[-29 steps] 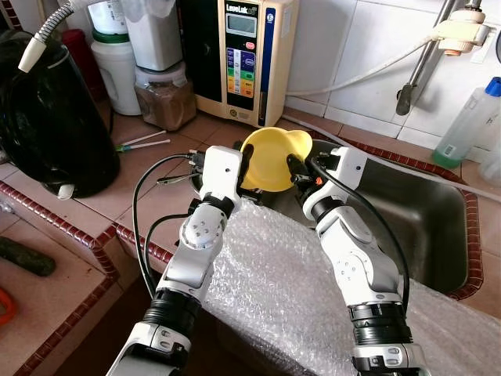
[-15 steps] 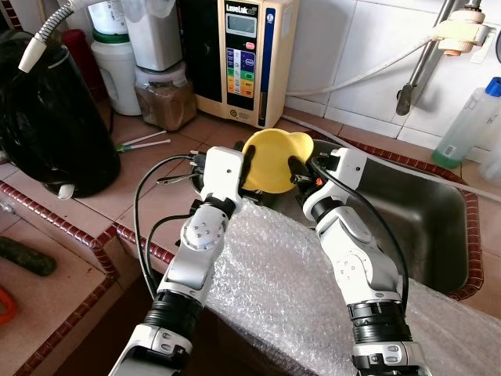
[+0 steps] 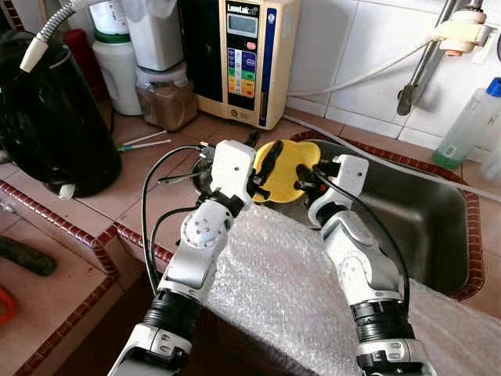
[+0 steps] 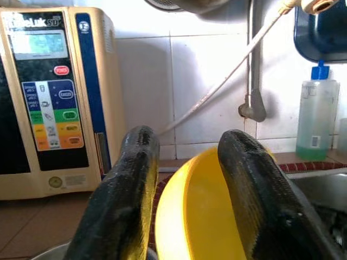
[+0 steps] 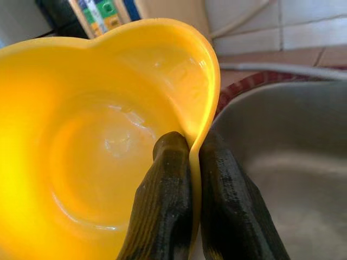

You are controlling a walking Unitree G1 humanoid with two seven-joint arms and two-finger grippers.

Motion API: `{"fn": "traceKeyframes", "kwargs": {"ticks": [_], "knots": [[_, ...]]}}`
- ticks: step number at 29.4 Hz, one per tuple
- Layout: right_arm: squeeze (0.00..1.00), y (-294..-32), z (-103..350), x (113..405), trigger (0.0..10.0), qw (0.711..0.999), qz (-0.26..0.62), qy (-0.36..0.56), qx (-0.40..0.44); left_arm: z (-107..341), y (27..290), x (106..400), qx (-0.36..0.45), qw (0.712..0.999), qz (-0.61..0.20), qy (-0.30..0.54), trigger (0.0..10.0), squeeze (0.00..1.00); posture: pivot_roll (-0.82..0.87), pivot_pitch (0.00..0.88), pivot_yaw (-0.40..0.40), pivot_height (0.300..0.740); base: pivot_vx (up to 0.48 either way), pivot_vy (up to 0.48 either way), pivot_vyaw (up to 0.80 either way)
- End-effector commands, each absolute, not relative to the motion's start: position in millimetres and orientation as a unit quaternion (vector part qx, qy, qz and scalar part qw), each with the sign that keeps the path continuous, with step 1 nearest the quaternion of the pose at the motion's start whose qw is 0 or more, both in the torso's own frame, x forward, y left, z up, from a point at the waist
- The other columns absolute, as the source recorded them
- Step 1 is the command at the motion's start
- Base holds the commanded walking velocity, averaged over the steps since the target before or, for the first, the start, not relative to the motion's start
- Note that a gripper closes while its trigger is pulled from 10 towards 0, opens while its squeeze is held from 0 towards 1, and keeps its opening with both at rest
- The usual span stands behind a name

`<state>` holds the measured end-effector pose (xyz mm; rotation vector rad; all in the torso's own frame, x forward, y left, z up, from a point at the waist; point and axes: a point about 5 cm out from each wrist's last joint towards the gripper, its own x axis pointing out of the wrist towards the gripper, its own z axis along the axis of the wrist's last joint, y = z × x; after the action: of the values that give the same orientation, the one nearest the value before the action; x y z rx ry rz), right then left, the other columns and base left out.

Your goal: Kitchen organization

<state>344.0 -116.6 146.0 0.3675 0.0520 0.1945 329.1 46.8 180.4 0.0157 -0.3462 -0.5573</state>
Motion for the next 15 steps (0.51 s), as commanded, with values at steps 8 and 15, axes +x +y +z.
{"fn": "traceKeyframes", "kwargs": {"ticks": [8,15], "knots": [[0.00,-136,153,354,0.0,0.989,0.045,-0.001,0.142,186,53,326,0.025,0.938,-0.304,-0.163,10.0,1.00,0.06,0.000,-0.004,0.740,0.000,0.000,0.00],[0.00,-158,153,358,0.0,0.995,-0.016,-0.013,0.094,182,58,316,0.030,0.938,-0.308,-0.153,10.0,1.00,0.06,0.000,-0.006,0.740,0.000,0.000,0.00]]}}
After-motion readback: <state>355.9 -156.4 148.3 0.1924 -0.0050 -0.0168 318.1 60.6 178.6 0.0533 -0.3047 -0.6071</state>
